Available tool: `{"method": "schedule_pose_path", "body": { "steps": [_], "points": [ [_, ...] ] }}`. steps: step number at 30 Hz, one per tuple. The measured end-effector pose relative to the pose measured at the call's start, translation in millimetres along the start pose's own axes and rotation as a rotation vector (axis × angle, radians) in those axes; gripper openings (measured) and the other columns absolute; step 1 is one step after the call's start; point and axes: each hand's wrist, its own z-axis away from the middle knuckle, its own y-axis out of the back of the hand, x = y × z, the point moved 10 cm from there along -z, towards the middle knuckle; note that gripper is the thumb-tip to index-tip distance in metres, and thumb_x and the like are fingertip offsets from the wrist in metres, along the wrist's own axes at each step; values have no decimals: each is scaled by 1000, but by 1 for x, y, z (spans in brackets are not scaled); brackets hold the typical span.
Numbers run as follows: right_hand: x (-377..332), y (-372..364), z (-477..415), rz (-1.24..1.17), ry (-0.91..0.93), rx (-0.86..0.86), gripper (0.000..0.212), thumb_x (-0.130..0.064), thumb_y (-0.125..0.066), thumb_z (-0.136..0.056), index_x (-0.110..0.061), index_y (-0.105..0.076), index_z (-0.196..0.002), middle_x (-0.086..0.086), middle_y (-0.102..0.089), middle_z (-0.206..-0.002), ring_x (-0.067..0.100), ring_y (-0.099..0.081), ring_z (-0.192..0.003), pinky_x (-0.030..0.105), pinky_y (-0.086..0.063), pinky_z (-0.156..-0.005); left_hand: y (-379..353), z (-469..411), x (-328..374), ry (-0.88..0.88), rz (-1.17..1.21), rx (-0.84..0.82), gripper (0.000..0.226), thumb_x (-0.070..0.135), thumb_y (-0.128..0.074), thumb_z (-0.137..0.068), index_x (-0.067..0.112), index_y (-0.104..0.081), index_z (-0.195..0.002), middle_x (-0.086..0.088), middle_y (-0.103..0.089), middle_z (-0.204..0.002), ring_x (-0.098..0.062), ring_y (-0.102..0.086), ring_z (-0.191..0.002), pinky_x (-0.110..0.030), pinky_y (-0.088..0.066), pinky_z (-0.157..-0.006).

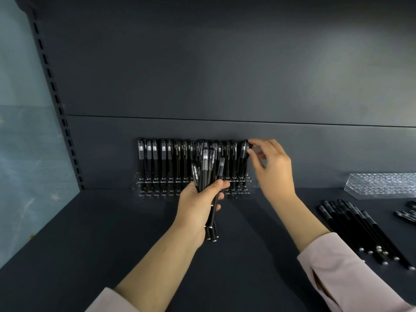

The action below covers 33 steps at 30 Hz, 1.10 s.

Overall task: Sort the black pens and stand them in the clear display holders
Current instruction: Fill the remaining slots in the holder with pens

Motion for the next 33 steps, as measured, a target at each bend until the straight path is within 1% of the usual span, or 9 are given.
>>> {"method": "schedule_pose_path", "body": {
  "steps": [5,9,15,19,22,25,28,30,33],
  "points": [
    [12,-18,0,-55,-65,-142,35,-11,-54,-95,-16,-59,-129,0,-56,-105,22,-56,-98,35,-49,-88,-3,0,2,-7,21,-11,19,22,-64,-93,16,-64,-111,11,-77,-93,-7,-66,-89,-24,-52,-74],
    [29,-31,4,-121,-244,-257,36,-16,-55,-96,-23,-58,-131,0,-50,-105,22,-54,-97,31,-45,-92,-3,1,1,-6,36,0,16,22,-66,-92,17,-65,-108,11,-76,-93,-4,-65,-83,-21,-51,-69],
    [13,-20,3,-224,-286,-215,31,-21,-56,-95,-25,-60,-126,-4,-57,-101,6,-55,-87,6,-40,-78,0,0,0,7,66,31,17,22,-70,-88,15,-69,-104,3,-75,-92,-7,-66,-77,-22,-51,-65],
    [-7,-39,13,-534,-434,-423,14,-25,-61,-93,-26,-68,-105,-11,-68,-90,2,-61,-82,18,-49,-78,-5,2,2,-3,84,3,16,22,-71,-88,21,-69,-104,3,-77,-92,-6,-69,-88,-25,-48,-74],
    [-12,-49,23,-689,-539,-479,20,-16,-66,-90,-19,-67,-109,-3,-66,-80,10,-61,-79,21,-52,-71,-5,2,3,-17,81,-5,17,22,-71,-88,20,-68,-105,4,-77,-93,-6,-70,-92,-25,-48,-76],
    [-1,-39,17,-695,-590,-360,23,-11,-67,-89,-18,-61,-110,4,-71,-82,13,-64,-75,27,-55,-72,-1,1,2,-23,60,30,13,20,-70,-89,20,-69,-102,4,-76,-90,-8,-68,-82,-23,-50,-68],
    [23,0,6,-698,-597,16,19,-6,-64,-89,-19,-56,-100,6,-67,-82,17,-63,-68,33,-57,-74,5,-1,-1,-1,51,63,14,15,-69,-89,13,-67,-103,4,-76,-90,-7,-66,-70,-20,-52,-58],
    [30,34,3,-582,-521,250,19,-9,-62,-91,-24,-54,-97,5,-64,-88,20,-63,-75,35,-57,-77,7,-1,-3,16,47,69,20,17,-71,-87,10,-66,-105,2,-76,-96,-5,-66,-66,-20,-52,-58],
    [25,57,2,-391,-395,327,16,-12,-58,-93,-24,-51,-102,0,-63,-95,11,-61,-81,19,-50,-75,7,-1,-2,11,56,65,12,16,-69,-89,12,-64,-100,1,-77,-95,-7,-65,-68,-21,-50,-58]
  ]
}}
